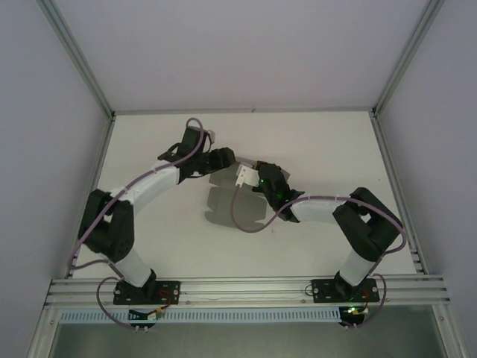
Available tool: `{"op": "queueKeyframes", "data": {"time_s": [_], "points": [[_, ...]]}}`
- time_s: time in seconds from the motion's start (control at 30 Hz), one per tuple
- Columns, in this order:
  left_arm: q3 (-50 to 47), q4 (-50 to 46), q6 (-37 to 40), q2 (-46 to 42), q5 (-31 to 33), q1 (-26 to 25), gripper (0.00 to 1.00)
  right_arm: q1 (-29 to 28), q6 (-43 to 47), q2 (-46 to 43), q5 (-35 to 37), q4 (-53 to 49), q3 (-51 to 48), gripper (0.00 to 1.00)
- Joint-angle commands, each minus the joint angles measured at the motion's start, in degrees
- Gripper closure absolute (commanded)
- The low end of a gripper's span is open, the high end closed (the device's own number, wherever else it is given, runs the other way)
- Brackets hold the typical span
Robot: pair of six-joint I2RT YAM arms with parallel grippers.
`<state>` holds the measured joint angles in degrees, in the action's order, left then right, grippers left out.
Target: Assemble paper box
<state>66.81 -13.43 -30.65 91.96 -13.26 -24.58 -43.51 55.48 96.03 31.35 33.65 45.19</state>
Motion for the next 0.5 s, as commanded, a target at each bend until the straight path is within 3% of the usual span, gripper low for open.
{"op": "queueKeyframes", "data": {"time_s": [0.0,0.2,0.37,0.47], "points": [[-4.3,-4.1,4.7,-4.4,4.4,2.5,0.20,-0.2,-2.7,-3.4,1.7,-0.9,-1.1,0.98],[-11.4,-1.2,4.7,-7.1,4.0,7.3,0.07,-0.2,-6.6,-7.2,-1.2,-6.1,-1.4,0.97],[-12.6,-0.6,7.7,-6.3,4.3,8.1,0.01,-0.1,-7.7,-8.3,-2.1,-9.1,-0.7,0.97],[-13.5,-0.3,7.0,-6.4,8.4,8.1,0.00,-0.1,-8.2,-8.4,-2.2,-9.9,-0.4,0.97]]}}
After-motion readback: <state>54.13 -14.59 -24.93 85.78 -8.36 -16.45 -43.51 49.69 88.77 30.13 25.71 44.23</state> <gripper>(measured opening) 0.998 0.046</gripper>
